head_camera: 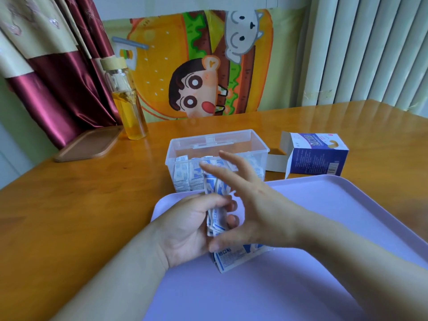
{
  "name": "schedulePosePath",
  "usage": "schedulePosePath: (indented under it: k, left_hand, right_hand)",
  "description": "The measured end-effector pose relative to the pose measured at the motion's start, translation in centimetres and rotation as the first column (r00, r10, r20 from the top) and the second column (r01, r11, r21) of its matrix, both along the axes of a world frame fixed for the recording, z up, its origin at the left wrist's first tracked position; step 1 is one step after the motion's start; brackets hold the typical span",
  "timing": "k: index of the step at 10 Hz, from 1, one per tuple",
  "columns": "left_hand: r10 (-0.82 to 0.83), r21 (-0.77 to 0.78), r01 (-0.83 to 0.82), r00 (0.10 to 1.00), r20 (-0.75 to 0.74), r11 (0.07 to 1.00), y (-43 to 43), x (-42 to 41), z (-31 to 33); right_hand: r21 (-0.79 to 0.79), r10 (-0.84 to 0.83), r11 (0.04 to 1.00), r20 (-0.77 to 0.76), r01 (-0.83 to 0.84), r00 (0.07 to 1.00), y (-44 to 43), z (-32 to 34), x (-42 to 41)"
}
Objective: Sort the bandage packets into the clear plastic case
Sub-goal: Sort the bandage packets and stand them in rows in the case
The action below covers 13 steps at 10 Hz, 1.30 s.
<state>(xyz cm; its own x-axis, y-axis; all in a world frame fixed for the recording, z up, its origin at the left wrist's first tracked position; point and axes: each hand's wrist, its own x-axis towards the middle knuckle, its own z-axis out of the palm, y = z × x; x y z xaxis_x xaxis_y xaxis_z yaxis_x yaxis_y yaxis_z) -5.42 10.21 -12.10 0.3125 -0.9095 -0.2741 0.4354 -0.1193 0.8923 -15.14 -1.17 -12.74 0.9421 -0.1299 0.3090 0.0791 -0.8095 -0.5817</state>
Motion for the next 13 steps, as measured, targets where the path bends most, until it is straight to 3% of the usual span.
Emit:
schedulePosePath:
  k: [3,4,6,8,10,13]
  left_hand:
    - [-0.009,0.018,0.008,0.998,0.063,1.0,0.1,-0.4,0.3]
    - [0.017,0.033,-0.02,0.996,0.087,0.999,0.1,-0.6,0.4]
    - [0.024,0.022,-0.026,0.997,0.069,0.999,0.1,-0.7,0.5]
    - [-0.058,0.083,0.056,0.998,0.023,0.995,0.2,0.1,0.1]
    - [-0.022,0.114,0.02,1.0,0.011,0.993,0.2,0.1,0.1]
    - [-0.074,0.121,0.065,0.994,0.075,0.991,0.5,0.0,0.3]
  right_hand:
    - [-0.223,-0.006,0.975,0.038,0.014,0.999,0.8,0.5,0.0]
    - [-0.147,-0.064,0.987,0.004,0.064,0.998,0.6,0.5,-0.1]
    - [-0.055,-0.057,0.997,0.103,0.063,0.993,0.5,-0.6,0.5]
    - [0.266,-0.091,0.963,0.159,0.046,0.983,0.1,1.1,-0.2]
    - [0.205,-0.176,0.971,0.246,0.126,0.953,-0.7,1.0,0.0]
    - [0.351,-0.161,0.933,0.23,0.072,0.96,-0.7,1.6,-0.1]
